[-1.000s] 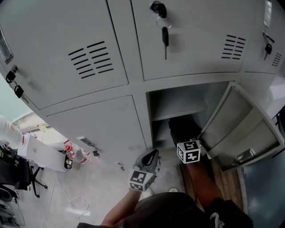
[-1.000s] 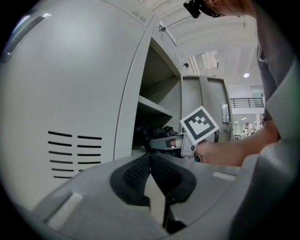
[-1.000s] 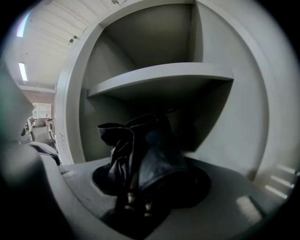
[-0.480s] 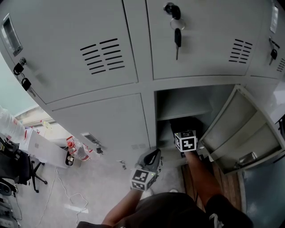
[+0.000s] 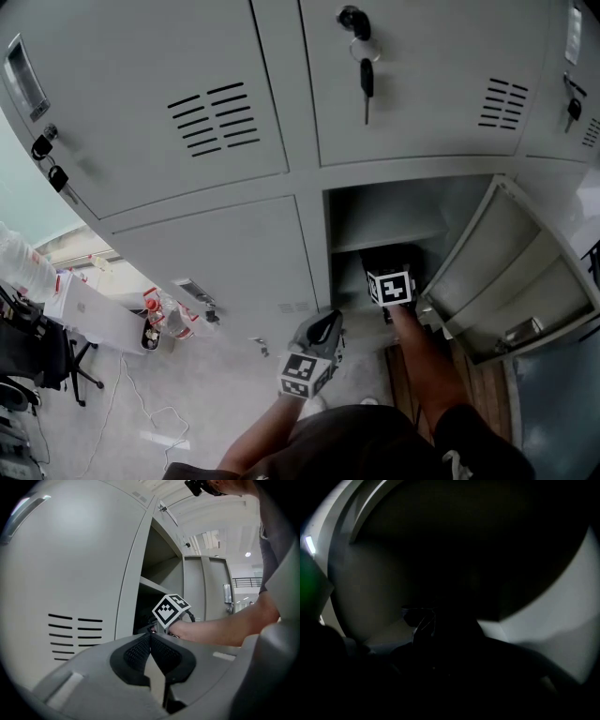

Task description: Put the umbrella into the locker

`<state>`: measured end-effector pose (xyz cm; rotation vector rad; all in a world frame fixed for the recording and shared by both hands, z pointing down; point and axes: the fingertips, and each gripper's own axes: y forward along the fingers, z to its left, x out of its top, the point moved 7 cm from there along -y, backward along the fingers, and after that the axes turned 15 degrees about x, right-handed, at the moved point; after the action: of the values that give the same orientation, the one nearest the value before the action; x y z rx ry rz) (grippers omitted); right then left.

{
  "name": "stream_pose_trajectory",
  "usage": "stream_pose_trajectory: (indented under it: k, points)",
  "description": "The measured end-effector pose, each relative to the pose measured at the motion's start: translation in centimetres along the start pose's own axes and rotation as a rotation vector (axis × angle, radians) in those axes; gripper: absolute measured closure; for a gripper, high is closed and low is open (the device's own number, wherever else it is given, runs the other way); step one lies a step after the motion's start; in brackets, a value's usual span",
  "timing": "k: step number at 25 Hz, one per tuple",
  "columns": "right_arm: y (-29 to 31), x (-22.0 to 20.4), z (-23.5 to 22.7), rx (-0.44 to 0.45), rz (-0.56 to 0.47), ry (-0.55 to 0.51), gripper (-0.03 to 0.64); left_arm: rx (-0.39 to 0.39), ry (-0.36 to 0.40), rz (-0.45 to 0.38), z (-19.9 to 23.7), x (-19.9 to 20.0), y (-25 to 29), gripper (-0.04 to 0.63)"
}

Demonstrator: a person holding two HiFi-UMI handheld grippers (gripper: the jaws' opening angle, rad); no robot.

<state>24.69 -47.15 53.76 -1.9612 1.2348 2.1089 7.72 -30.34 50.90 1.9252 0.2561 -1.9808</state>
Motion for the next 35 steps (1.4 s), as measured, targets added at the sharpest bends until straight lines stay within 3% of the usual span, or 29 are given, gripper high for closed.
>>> stream_pose_trajectory:
  k: [12,22,35]
  points:
    - [0.4,0.0,0.7,0.023,0.024,-0.027,0.328,-0.014,0.004,-0.005,-0.6,0.0,-0.4,0.591]
    - [-4.6,0.8,2.0,0.056,-0.087,-0.06,0.288,-0.024,0.011,-0.011,-0.7,0.1,-0.4,0.591]
    - [-11.6,-0.8,6.3,0.082,-0.172,-0.143,0.301,-0.064,0.01,-0.003,-2.0,-0.1,0.3,0.591]
